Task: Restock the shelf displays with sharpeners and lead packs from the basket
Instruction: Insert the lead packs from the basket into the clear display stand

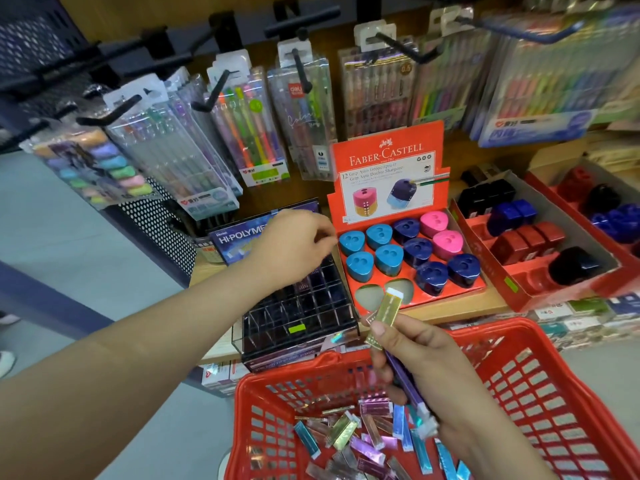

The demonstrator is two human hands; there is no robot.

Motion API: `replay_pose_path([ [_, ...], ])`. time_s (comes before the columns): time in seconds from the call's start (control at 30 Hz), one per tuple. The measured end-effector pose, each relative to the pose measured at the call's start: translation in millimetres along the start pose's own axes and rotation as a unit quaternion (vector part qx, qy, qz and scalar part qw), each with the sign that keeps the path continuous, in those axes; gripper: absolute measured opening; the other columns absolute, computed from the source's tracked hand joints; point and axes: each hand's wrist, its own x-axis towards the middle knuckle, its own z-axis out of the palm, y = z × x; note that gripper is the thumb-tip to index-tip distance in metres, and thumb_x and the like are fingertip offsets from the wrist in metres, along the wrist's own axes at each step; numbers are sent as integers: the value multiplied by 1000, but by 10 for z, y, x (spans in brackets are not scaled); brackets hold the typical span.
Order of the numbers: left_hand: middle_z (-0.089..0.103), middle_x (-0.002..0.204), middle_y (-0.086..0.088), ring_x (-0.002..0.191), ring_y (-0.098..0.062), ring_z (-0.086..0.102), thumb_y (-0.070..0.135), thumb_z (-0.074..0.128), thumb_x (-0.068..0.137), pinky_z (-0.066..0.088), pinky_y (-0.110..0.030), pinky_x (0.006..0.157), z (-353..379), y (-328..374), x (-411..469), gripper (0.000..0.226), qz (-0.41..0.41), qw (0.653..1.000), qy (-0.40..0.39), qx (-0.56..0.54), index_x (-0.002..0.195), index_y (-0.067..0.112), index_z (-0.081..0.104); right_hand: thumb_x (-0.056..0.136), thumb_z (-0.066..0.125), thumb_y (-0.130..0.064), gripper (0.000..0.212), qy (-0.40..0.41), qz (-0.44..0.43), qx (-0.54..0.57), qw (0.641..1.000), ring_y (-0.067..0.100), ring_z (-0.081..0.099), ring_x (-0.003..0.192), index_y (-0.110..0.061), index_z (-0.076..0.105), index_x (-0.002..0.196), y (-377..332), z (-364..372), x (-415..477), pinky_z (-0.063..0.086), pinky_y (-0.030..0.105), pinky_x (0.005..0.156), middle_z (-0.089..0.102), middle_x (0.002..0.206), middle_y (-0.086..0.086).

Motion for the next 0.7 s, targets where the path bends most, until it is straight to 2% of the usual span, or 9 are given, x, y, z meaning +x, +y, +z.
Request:
replay_pose_path([
  [0.07,71,88,4,67,-4,62,27,59,93,56,-29,67,-121,202,-96,17,-26,967,-96,-235,100,17,72,70,72,-34,20,1,-2,-22,1000,13,45,48,-16,74,75,-17,-1,-2,35,22,40,54,59,7],
  [0.1,71,87,4,65,-4,63,28,59,93,55,-26,63,-156,295,-151,18,-26,942,-152,-297,101,18,71,70,72,-35,21,1,-2,-33,999,13,44,47,-15,74,75,-24,0,-2,34,22,40,54,59,8],
  [0.17,71,89,5,66,-2,63,28,61,92,55,-22,61,-155,390,-261,20,4,923,-219,-316,106,18,70,71,72,-34,18,-5,-7,-52,999,13,43,46,-17,74,74,-44,15,-5,33,21,40,52,58,8],
  [0.23,71,84,-1,65,-6,64,22,65,90,56,-23,62,-128,401,-350,17,3,917,-225,-330,104,14,71,72,71,-33,20,-18,-11,-72,997,13,43,45,-15,76,80,-53,34,-11,34,21,40,52,56,8],
  [0.37,69,71,-9,60,-11,64,7,70,84,57,-22,62,-142,237,-484,8,-90,876,-221,-419,92,8,71,85,65,-33,30,-26,14,-81,996,14,44,46,-4,72,88,3,82,-16,34,23,41,55,58,9],
  [0.47,71,75,-14,64,-15,68,1,70,81,56,-21,61,-304,-18,-531,10,-146,860,-174,-457,90,5,70,89,57,-21,26,0,57,45,997,18,43,47,0,70,86,56,118,9,31,22,38,53,62,14],
  [0.57,73,74,-10,67,-17,70,3,71,79,56,-21,62,-524,-349,-523,19,-183,881,-70,-431,97,11,68,77,61,-21,36,-9,71,195,978,15,44,49,0,72,104,102,91,60,30,21,35,55,67,10],
  [0.63,73,71,-8,65,-17,70,3,72,79,58,-23,63,-623,-561,-521,17,-209,889,-2,-408,94,10,67,67,81,-25,53,-23,70,281,957,14,47,51,0,69,112,169,53,109,35,19,35,58,74,10],
  [0.7,72,66,-8,61,-15,69,0,72,79,59,-24,62,-647,-734,-534,11,-228,892,42,-387,86,6,66,43,98,-22,78,-37,83,347,934,14,52,54,-4,67,112,202,27,134,43,19,37,61,80,13],
])
